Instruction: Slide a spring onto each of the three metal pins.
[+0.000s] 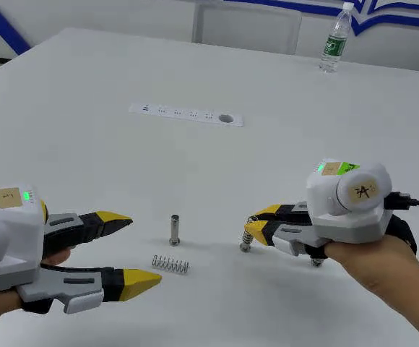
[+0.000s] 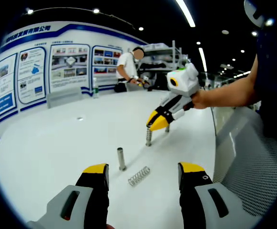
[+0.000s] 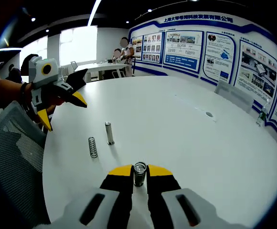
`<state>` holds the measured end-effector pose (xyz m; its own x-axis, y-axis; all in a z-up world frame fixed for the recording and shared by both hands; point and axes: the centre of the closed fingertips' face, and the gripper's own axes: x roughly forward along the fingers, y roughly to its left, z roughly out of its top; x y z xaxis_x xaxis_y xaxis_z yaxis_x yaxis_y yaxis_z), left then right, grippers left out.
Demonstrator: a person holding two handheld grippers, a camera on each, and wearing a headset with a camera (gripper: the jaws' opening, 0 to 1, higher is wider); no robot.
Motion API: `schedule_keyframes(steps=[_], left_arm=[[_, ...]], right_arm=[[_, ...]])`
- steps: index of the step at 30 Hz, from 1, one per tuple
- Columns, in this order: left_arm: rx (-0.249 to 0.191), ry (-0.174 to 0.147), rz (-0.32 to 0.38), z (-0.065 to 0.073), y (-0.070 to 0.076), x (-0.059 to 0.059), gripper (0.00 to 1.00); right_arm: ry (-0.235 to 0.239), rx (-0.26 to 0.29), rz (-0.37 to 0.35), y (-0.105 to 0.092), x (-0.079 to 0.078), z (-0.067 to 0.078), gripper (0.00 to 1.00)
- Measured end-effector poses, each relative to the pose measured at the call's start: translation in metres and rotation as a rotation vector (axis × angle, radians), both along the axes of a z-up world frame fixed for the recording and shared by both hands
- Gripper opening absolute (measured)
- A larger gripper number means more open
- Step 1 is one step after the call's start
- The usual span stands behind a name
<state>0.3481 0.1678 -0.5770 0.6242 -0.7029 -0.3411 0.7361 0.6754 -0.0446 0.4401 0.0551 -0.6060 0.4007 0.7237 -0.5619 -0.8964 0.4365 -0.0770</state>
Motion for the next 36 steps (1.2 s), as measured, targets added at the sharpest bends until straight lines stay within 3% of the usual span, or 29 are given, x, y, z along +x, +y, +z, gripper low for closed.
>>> schedule_keyframes(steps=[8, 18, 23, 36], left_arm=[[0.0, 0.003, 0.001, -0.001, 0.0, 0.0, 0.59], [-0.001, 0.0, 0.0, 0.0, 0.0, 0.0, 0.59], [0.0, -0.001, 0.002, 0.0, 0.0, 0.0, 0.59], [0.001, -0.005, 0.002, 0.002, 0.001, -0.001, 0.59]], right_arm=[[0.022, -0.04, -0.002, -0.003, -0.001, -0.013, 0.12], [0.032, -0.036, -0.007, -0.004, -0.001, -0.013, 0.12], [0.036, -0.037, -0.011, -0.005, -0.002, -0.014, 0.17], [-0.007, -0.008, -0.007, -0.004, -0.006, 0.008, 0.22]])
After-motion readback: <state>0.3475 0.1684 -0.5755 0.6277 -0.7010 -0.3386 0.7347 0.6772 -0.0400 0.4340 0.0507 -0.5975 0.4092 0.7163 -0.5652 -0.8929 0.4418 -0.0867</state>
